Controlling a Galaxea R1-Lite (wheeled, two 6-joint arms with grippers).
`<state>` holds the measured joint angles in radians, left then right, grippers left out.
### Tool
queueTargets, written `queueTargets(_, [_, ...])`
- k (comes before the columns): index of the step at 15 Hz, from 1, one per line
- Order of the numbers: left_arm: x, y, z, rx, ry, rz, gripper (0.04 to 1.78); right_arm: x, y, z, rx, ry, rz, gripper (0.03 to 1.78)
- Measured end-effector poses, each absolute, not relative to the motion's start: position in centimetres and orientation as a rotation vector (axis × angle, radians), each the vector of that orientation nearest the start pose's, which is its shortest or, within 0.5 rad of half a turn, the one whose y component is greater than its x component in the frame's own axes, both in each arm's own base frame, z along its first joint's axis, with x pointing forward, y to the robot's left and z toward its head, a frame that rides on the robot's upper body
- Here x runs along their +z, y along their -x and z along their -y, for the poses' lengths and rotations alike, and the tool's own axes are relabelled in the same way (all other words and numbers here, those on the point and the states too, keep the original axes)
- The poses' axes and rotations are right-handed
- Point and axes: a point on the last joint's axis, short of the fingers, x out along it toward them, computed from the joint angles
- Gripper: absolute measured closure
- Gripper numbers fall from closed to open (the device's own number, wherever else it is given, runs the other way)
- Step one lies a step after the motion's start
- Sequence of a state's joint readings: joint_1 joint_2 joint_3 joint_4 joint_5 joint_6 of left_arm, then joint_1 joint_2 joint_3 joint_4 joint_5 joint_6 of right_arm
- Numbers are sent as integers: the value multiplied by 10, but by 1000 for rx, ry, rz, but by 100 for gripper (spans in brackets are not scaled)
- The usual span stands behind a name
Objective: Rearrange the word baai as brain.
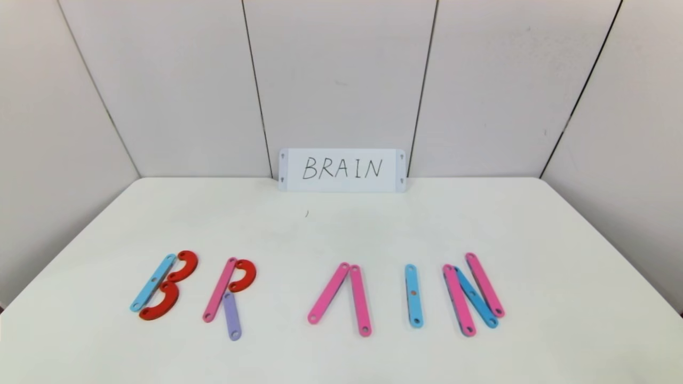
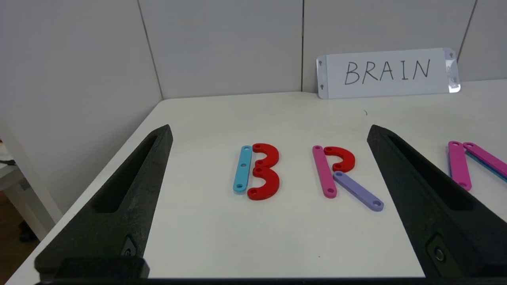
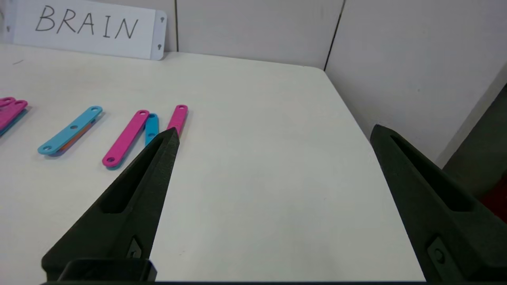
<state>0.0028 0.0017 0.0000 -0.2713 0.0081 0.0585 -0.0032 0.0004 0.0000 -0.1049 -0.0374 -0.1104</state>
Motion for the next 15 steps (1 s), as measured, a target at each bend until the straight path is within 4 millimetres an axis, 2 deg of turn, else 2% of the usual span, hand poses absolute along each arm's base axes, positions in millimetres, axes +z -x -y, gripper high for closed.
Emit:
queueTargets(4, [102, 26, 1, -12, -65, 264, 9, 77, 23, 0, -2, 103, 10, 13])
queueTargets(7, [100, 26, 1, -15, -61, 245, 9, 76, 23, 0, -10, 21, 5, 12])
queueTargets(12, [89, 24, 0, -8, -52, 135, 9, 76, 23, 0, -15, -17, 5, 12])
queueTargets(15, [76, 23, 0, -10, -52, 4, 9, 76, 23, 0, -15, -17, 5, 12])
